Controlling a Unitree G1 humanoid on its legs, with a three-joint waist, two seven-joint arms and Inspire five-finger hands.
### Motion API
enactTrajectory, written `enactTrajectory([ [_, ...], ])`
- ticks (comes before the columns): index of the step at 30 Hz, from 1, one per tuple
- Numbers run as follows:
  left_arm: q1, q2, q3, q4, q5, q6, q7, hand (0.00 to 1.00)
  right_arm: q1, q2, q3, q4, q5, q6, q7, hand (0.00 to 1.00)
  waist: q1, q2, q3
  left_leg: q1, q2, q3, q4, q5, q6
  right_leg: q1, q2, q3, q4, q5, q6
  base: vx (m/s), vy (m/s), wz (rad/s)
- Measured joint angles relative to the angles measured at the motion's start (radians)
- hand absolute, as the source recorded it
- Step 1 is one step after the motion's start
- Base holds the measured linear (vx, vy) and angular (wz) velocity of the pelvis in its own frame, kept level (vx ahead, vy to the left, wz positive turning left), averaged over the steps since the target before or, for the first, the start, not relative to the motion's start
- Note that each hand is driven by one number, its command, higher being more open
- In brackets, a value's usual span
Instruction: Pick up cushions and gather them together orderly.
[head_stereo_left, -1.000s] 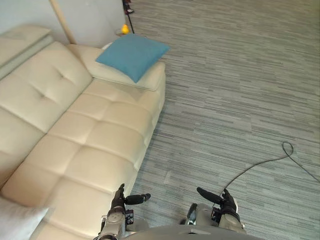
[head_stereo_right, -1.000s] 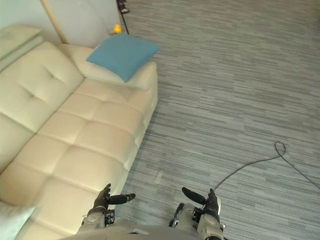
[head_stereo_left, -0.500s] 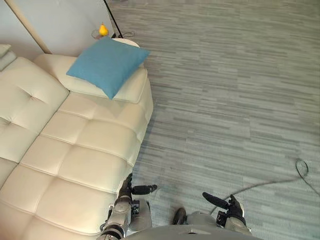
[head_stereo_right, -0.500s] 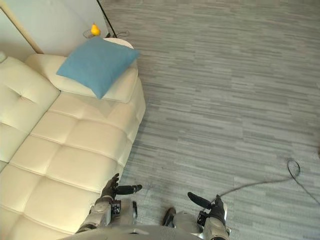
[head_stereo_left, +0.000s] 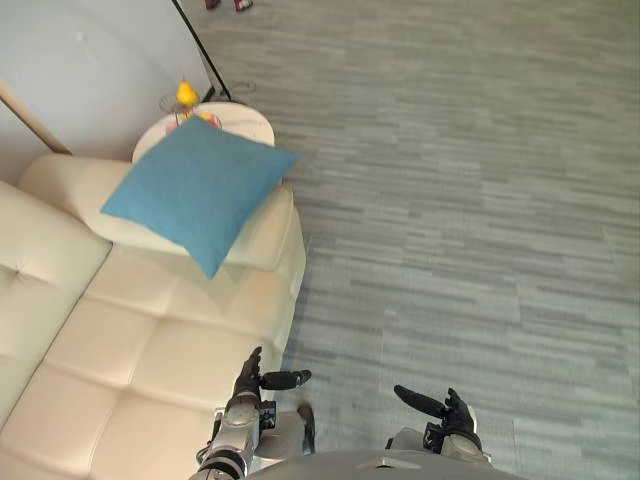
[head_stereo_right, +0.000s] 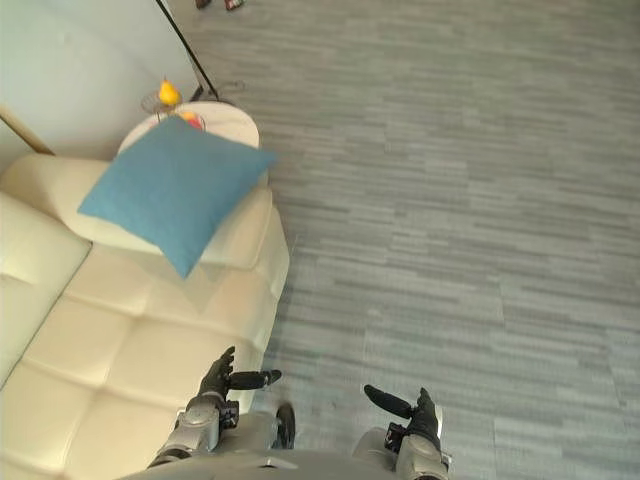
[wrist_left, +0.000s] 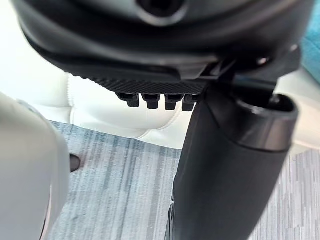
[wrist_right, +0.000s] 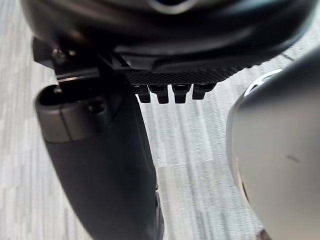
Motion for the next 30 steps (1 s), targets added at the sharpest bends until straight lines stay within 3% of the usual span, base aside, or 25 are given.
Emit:
enactTrajectory([
  [2, 0.005, 0.002, 0.0, 0.0, 0.0, 0.0, 0.006, 1.0, -0.007, -0.003, 0.006, -0.001, -0.007, -0.006, 0.001, 1.0, -0.008, 0.0, 0.0, 0.053, 0.023, -0.019, -0.04, -0.011, -0.016, -0.052, 0.02, -0.026, -0.116, -0.012, -0.018, 0.38, -0.091, 0.31],
  [4, 0.008, 0.006, 0.001, 0.0, 0.0, 0.001, 0.011, 1.0, -0.015, -0.008, 0.01, 0.004, -0.016, -0.008, 0.001, 1.0, -0.013, 0.002, 0.001, 0.088, 0.058, -0.047, -0.069, -0.034, -0.042, -0.114, 0.069, -0.016, -0.299, -0.003, -0.013, 0.4, -0.221, 0.37],
  [5, 0.012, 0.017, -0.003, 0.003, 0.0, 0.001, 0.01, 1.0, -0.016, -0.009, 0.015, 0.014, -0.016, -0.012, 0.001, 1.0, -0.024, -0.008, 0.001, 0.102, 0.071, -0.072, -0.08, -0.056, -0.079, -0.133, 0.117, 0.044, -0.524, 0.06, 0.006, 0.37, -0.292, 0.5],
  [6, 0.006, 0.024, -0.011, 0.036, 0.001, 0.001, 0.009, 1.0, -0.025, -0.029, 0.011, 0.037, -0.011, -0.012, 0.007, 1.0, -0.034, 0.006, 0.004, 0.116, 0.087, -0.111, -0.087, -0.07, -0.1, -0.116, 0.146, 0.05, -0.535, 0.134, -0.06, 0.38, -0.296, 0.34],
  [8, 0.001, 0.014, -0.015, 0.054, 0.001, 0.001, 0.005, 1.0, -0.039, -0.057, 0.008, 0.053, -0.016, -0.014, 0.003, 1.0, -0.03, 0.037, 0.002, 0.111, 0.103, -0.16, -0.084, -0.054, -0.09, -0.119, 0.168, 0.052, -0.502, 0.094, -0.07, 0.39, -0.318, 0.01],
  [9, 0.005, 0.011, -0.015, 0.063, 0.002, 0.001, 0.004, 1.0, -0.036, -0.066, -0.004, 0.062, -0.014, -0.012, 0.003, 1.0, -0.032, 0.047, -0.004, 0.115, 0.107, -0.178, -0.062, -0.045, -0.102, -0.115, 0.166, 0.043, -0.479, 0.054, -0.08, 0.41, -0.339, 0.09],
  [10, 0.009, 0.007, -0.01, 0.064, 0.002, 0.001, 0.005, 1.0, -0.035, -0.068, -0.019, 0.071, -0.015, -0.012, 0.003, 1.0, -0.033, 0.056, -0.008, 0.103, 0.115, -0.188, -0.013, -0.044, -0.104, -0.096, 0.172, 0.028, -0.48, 0.031, -0.088, 0.41, -0.318, 0.36],
  [11, 0.008, 0.002, 0.0, 0.06, 0.002, 0.0, 0.003, 1.0, -0.03, -0.068, -0.026, 0.07, -0.014, -0.011, 0.0, 1.0, -0.036, 0.062, -0.008, 0.038, 0.125, -0.211, 0.132, -0.038, -0.121, -0.051, 0.174, -0.003, -0.505, 0.014, -0.092, 0.26, -0.204, 0.67],
  [12, 0.004, 0.001, 0.003, 0.049, 0.002, 0.0, 0.001, 1.0, -0.024, -0.071, -0.024, 0.067, -0.015, -0.01, 0.0, 1.0, -0.038, 0.063, -0.002, -0.053, 0.14, -0.225, 0.325, -0.013, -0.183, 0.003, 0.179, -0.041, -0.543, 0.009, -0.096, 0.35, -0.269, 0.96],
  [13, 0.012, 0.0, 0.004, 0.024, 0.001, -0.001, -0.004, 1.0, -0.012, -0.073, -0.017, 0.065, -0.016, -0.009, -0.002, 1.0, -0.029, 0.069, 0.003, -0.15, 0.167, -0.222, 0.539, -0.012, -0.208, 0.078, 0.198, -0.087, -0.593, 0.011, -0.104, 0.23, -0.173, 0.8],
  [15, 0.029, -0.002, 0.006, -0.006, 0.0, -0.003, -0.005, 1.0, -0.002, -0.068, 0.006, 0.066, -0.016, -0.009, -0.002, 1.0, -0.017, 0.067, 0.002, -0.231, 0.18, -0.162, 0.664, -0.021, -0.189, 0.167, 0.209, -0.132, -0.655, 0.011, -0.107, 0.25, -0.145, 0.53],
  [16, 0.027, -0.002, 0.007, -0.014, 0.0, -0.004, -0.005, 1.0, -0.002, -0.064, 0.008, 0.06, -0.016, -0.01, 0.0, 1.0, -0.012, 0.065, 0.002, -0.258, 0.178, -0.113, 0.649, -0.033, -0.168, 0.207, 0.209, -0.148, -0.69, 0.012, -0.106, 0.29, -0.115, 0.54],
  [19, 0.026, -0.006, 0.003, -0.029, 0.0, -0.005, -0.01, 1.0, 0.002, -0.052, 0.011, 0.046, -0.015, -0.01, -0.001, 1.0, -0.005, 0.066, 0.002, -0.293, 0.148, -0.015, 0.395, -0.026, -0.118, 0.283, 0.21, -0.208, -0.766, 0.02, -0.091, 0.25, -0.014, 0.49],
  [20, 0.024, -0.006, 0.003, -0.029, 0.0, -0.005, -0.01, 1.0, 0.001, -0.051, 0.01, 0.045, -0.015, -0.009, -0.001, 1.0, -0.002, 0.07, -0.001, -0.294, 0.134, 0.01, 0.262, 0.027, -0.093, 0.295, 0.215, -0.231, -0.774, 0.022, -0.084, 0.29, 0.065, 0.57],
  [21, 0.025, -0.012, 0.003, -0.028, 0.0, -0.004, -0.009, 1.0, 0.003, -0.049, 0.009, 0.044, -0.015, -0.008, -0.002, 1.0, 0.0, 0.081, -0.006, -0.296, 0.128, 0.042, 0.146, 0.144, -0.074, 0.299, 0.228, -0.25, -0.775, 0.02, -0.074, 0.3, 0.121, 0.81],
  [22, 0.016, -0.008, 0.0, -0.019, 0.001, -0.003, -0.012, 1.0, 0.001, -0.039, -0.003, 0.044, -0.015, 0.0, -0.004, 1.0, 0.0, 0.068, -0.008, -0.272, 0.109, 0.07, 0.07, 0.16, -0.038, 0.309, 0.222, -0.26, -0.78, 0.013, -0.057, 0.29, 0.115, 0.62],
  [23, 0.015, -0.006, 0.0, -0.019, 0.001, -0.003, -0.013, 1.0, 0.001, -0.037, -0.005, 0.044, -0.015, 0.0, -0.004, 1.0, 0.001, 0.062, -0.009, -0.27, 0.104, 0.07, 0.062, 0.162, -0.036, 0.309, 0.219, -0.26, -0.78, 0.013, -0.056, 0.33, 0.109, 0.72],
  [24, 0.016, 0.016, 0.001, -0.02, 0.0, -0.003, -0.01, 1.0, 0.002, -0.017, -0.008, 0.042, -0.015, 0.002, -0.007, 1.0, 0.009, 0.021, -0.013, -0.244, 0.065, 0.061, -0.008, 0.184, -0.027, 0.313, 0.195, -0.264, -0.785, 0.016, -0.048, 0.3, 0.074, 0.59],
  [26, 0.016, 0.023, 0.001, -0.009, 0.0, 0.001, -0.011, 1.0, 0.004, -0.01, -0.008, 0.041, -0.015, 0.002, -0.009, 1.0, 0.016, 0.009, -0.015, -0.218, 0.028, 0.037, -0.015, 0.182, -0.024, 0.335, 0.162, -0.274, -0.749, 0.017, -0.029, 0.2, 0.074, 0.55],
  [28, 0.021, 0.019, -0.001, 0.0, -0.001, 0.0, -0.012, 1.0, 0.012, -0.013, -0.007, 0.042, -0.017, 0.004, -0.008, 1.0, 0.017, 0.015, -0.017, -0.168, -0.008, 0.018, -0.014, 0.15, -0.004, 0.326, 0.096, -0.273, -0.571, 0.007, -0.01, 0.18, 0.14, 0.57],
  [29, 0.027, 0.019, -0.013, -0.005, 0.0, -0.001, -0.014, 1.0, 0.026, -0.015, -0.005, 0.033, -0.018, 0.006, -0.004, 1.0, 0.015, 0.017, -0.021, -0.145, -0.032, -0.022, 0.0, 0.106, 0.006, 0.269, 0.025, -0.257, -0.342, 0.021, -0.001, 0.15, 0.126, 0.84],
  [30, 0.026, 0.023, -0.017, -0.005, -0.001, -0.003, -0.013, 1.0, 0.034, -0.015, -0.003, 0.026, -0.02, 0.006, -0.002, 1.0, 0.012, 0.011, -0.02, -0.14, -0.046, -0.046, 0.015, 0.082, 0.008, 0.233, -0.009, -0.229, -0.233, 0.048, -0.009, 0.13, 0.071, 0.99],
])
